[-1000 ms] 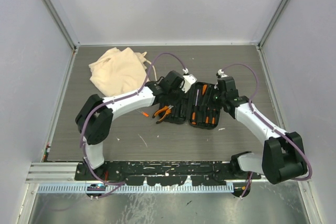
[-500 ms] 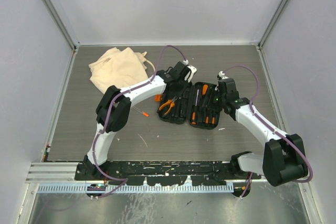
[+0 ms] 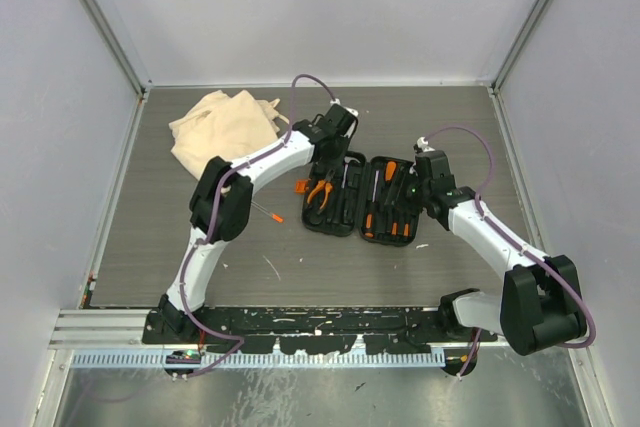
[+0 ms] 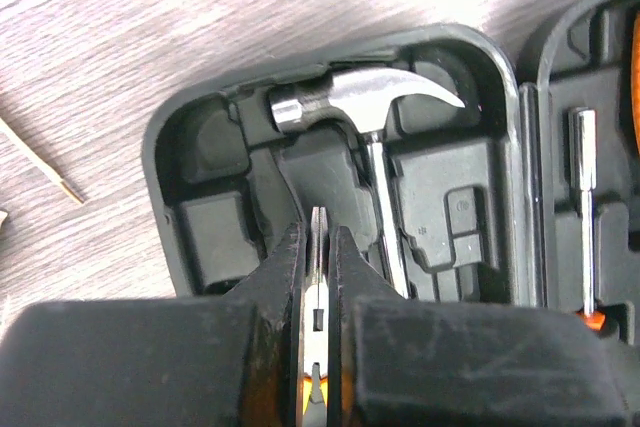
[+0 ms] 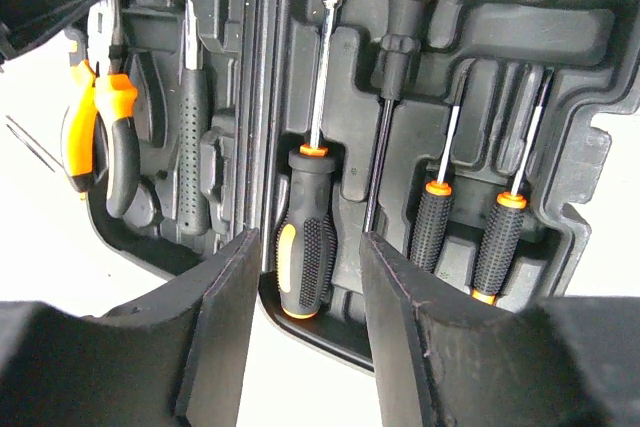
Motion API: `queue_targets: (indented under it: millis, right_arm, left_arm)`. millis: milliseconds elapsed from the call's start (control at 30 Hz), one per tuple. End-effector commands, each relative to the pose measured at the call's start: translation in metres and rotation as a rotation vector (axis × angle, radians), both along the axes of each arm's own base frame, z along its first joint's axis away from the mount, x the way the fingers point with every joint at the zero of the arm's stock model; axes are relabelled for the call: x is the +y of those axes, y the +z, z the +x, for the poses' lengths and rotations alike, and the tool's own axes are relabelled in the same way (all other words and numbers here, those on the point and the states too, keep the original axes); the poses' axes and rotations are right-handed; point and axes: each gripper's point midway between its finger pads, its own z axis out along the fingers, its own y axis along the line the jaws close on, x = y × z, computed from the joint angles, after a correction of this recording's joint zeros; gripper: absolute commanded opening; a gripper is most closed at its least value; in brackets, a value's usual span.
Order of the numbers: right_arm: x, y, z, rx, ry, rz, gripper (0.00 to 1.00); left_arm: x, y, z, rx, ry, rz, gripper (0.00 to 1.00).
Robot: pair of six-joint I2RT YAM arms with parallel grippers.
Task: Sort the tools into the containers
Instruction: Place the pliers in the storage box.
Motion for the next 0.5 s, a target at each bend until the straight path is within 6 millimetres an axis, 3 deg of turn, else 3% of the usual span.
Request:
queue_targets:
  millis: [0,233,467]
  right_arm:
    - [0.003,0.011,0.003,-0.039,-0.001,0.029,0.50]
    - [0.004,0.009,0.003,-0.034,0.001,0.035,0.50]
    - [0.004,0.009,0.003,-0.034,0.002,0.037,0.51]
  left_arm:
    - [0.002,0.023,0.020,-0.061,0.090,-0.019,0.00]
    - [0.013,0.021,0.029,-0.079,0.151,0.005,0.00]
    - [0.011,0.025,0.034,-0.086,0.166,-0.020,0.04]
